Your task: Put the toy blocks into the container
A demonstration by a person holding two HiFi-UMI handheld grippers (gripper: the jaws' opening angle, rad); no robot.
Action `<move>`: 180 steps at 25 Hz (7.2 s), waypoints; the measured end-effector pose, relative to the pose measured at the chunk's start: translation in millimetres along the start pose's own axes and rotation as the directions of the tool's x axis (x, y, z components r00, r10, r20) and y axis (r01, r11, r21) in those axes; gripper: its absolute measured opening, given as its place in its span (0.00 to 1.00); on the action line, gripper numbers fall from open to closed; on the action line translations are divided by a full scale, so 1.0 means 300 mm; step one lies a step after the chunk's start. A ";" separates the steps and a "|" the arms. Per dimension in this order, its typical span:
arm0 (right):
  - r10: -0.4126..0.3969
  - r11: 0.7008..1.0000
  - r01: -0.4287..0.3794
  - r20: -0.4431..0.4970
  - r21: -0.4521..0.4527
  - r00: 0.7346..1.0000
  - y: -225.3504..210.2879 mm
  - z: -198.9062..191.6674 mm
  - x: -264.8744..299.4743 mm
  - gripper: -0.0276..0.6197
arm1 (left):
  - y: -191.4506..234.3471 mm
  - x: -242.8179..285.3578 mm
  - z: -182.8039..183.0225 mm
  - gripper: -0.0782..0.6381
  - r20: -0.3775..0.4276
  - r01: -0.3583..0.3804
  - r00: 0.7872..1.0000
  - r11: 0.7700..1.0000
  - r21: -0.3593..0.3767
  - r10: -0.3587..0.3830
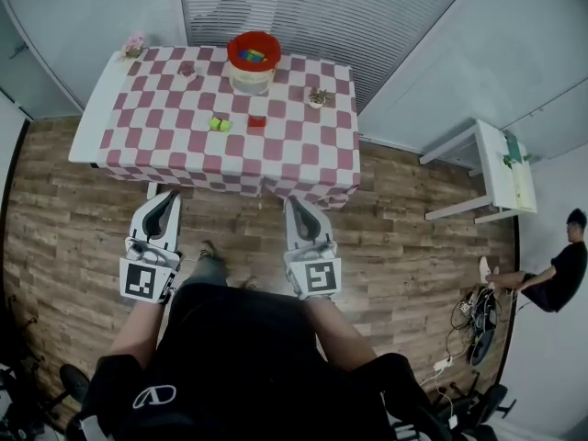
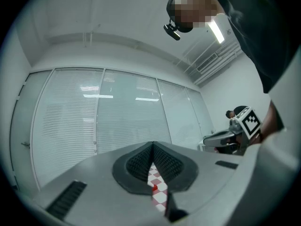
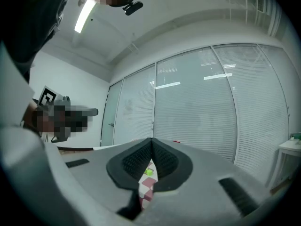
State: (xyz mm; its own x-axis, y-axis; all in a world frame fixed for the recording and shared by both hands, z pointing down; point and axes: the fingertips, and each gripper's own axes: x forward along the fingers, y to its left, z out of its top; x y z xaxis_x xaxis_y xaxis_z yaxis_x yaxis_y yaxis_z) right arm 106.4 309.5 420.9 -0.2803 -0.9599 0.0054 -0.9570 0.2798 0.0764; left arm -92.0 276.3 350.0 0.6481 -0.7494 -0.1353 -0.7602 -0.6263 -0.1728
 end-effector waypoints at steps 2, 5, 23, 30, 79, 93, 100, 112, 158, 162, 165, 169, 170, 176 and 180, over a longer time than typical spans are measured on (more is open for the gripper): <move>-0.001 1.000 0.001 -0.006 -0.003 1.000 -0.022 -0.011 0.039 0.05 | 0.029 0.040 -0.015 0.12 0.002 -0.004 1.000 1.000 -0.001 0.004; -0.005 1.000 0.005 -0.006 -0.004 1.000 -0.054 -0.024 0.124 0.05 | 0.094 0.115 -0.045 0.12 0.011 -0.002 1.000 1.000 -0.002 0.002; -0.142 0.988 0.137 -0.063 -0.075 0.988 -0.217 -0.027 0.823 0.05 | 0.586 0.704 -0.354 0.12 -0.041 0.211 0.976 0.974 -0.086 -0.215; -0.130 0.988 0.124 -0.073 -0.090 0.989 -0.264 -0.042 0.978 0.05 | 0.664 0.831 -0.417 0.12 -0.052 0.216 0.974 0.972 -0.095 -0.221; 0.284 0.703 -0.679 -0.792 -0.211 0.541 -0.235 -0.889 1.183 0.40 | 0.613 0.895 -0.483 0.12 -0.139 0.059 0.987 0.992 -0.114 -0.075; 0.181 0.476 -0.872 -0.958 -0.113 0.223 -0.241 -1.146 1.153 0.37 | 0.605 0.874 -0.516 0.12 -0.168 0.038 0.984 0.993 -0.112 -0.057; 0.138 0.385 -0.918 -0.977 -0.096 0.160 -0.224 -1.178 1.160 0.20 | 0.602 0.858 -0.514 0.12 -0.173 0.020 0.984 0.994 -0.108 -0.038; 0.308 0.627 -0.777 -0.894 -0.066 0.325 -0.222 -1.003 1.197 0.16 | 0.583 0.875 -0.504 0.12 -0.166 0.035 0.985 0.993 -0.114 -0.054; 0.234 0.964 -0.232 0.001 0.130 0.972 -0.524 0.040 1.376 0.16 | 0.579 1.028 -0.374 0.12 -0.035 0.159 0.986 0.982 -0.100 -0.163; 0.248 0.963 -0.242 -0.036 0.120 0.968 -0.543 0.001 1.513 0.16 | 0.592 1.012 -0.374 0.12 -0.039 0.146 0.988 0.984 -0.103 -0.150; 0.249 0.962 -0.236 -0.088 0.136 0.965 -0.556 -0.060 1.608 0.16 | 0.604 1.000 -0.374 0.12 -0.042 0.133 0.990 0.986 -0.104 -0.138; 0.244 0.965 -0.218 -0.195 0.147 0.950 -0.573 -0.192 1.724 0.16 | 0.620 0.983 -0.379 0.12 -0.045 0.116 0.992 0.988 -0.101 -0.121; 0.244 0.965 -0.214 -0.223 0.150 0.944 -0.574 -0.224 1.745 0.16 | 0.622 0.978 -0.379 0.12 -0.046 0.111 0.992 0.989 -0.102 -0.116; 0.213 0.976 -0.170 -0.404 0.139 0.889 -0.590 -0.398 1.817 0.16 | 0.643 0.951 -0.389 0.12 -0.059 0.079 0.995 0.991 -0.105 -0.086; 0.217 0.976 -0.175 -0.481 0.130 0.850 -0.586 -0.464 1.834 0.17 | 0.660 0.939 -0.395 0.12 -0.065 0.059 0.996 0.993 -0.105 -0.067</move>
State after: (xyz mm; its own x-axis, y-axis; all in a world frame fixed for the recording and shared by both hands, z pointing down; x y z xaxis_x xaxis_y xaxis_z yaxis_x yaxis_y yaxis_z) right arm 130.9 -270.0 549.1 -0.4094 -0.7629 0.5004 -0.8945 0.4435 -0.0556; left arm -65.5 -84.3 393.3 0.6929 -0.7185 -0.0593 -0.7208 -0.6888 -0.0769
